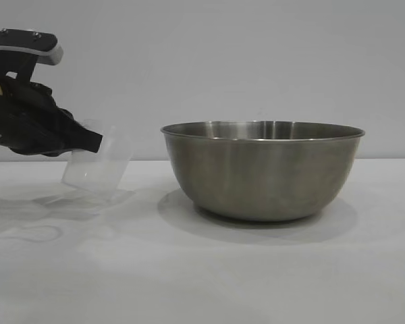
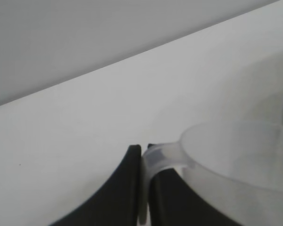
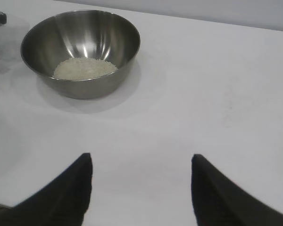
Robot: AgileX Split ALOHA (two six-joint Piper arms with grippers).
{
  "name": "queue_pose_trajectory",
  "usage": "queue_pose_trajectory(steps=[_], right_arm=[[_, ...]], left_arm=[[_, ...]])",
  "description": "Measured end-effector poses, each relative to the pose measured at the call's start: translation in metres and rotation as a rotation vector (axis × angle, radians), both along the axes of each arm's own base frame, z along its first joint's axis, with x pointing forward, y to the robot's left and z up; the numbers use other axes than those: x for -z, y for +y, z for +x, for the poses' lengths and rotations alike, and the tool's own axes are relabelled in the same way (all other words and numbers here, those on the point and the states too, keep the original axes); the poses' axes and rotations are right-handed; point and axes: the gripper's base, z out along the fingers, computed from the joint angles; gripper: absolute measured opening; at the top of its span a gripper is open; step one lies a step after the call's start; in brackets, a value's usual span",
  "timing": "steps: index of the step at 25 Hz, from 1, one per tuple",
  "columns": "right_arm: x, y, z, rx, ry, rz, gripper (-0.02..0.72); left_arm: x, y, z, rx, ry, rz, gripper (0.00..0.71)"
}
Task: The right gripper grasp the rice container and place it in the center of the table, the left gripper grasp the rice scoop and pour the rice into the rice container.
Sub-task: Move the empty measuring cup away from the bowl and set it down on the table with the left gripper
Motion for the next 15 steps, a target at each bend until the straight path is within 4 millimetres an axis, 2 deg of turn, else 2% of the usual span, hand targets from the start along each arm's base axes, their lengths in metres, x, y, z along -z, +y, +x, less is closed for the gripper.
queue_pose_trajectory(steps=[5,6,7,8,12,15], right_arm=[[0.0,0.0,0.0,0.0,0.0,0.0,0.427],[0.0,0.0,0.0,0.0,0.0,0.0,0.427],[0.0,0.0,0.0,0.0,0.0,0.001,0.427],[0.0,0.0,0.0,0.0,0.0,0.001,0.427],[0.0,0.0,0.0,0.0,0.0,0.001,0.427],[0.0,0.0,0.0,0.0,0.0,0.001,0.427]], left_arm=[[0.002,0.002,-0.008,0.0,-0.012,-0.005,0.0],[0.003,0.003,-0.011,0.0,-0.008,-0.004,0.047],[0.004,0.005,-0.015,0.0,-0.009,-0.004,0.047],[0.005,0.006,-0.018,0.0,-0.009,-0.005,0.101],[0.013,0.01,-0.034,0.0,0.04,0.011,0.216],[0.016,0.013,-0.041,-0.012,0.066,0.01,0.212]])
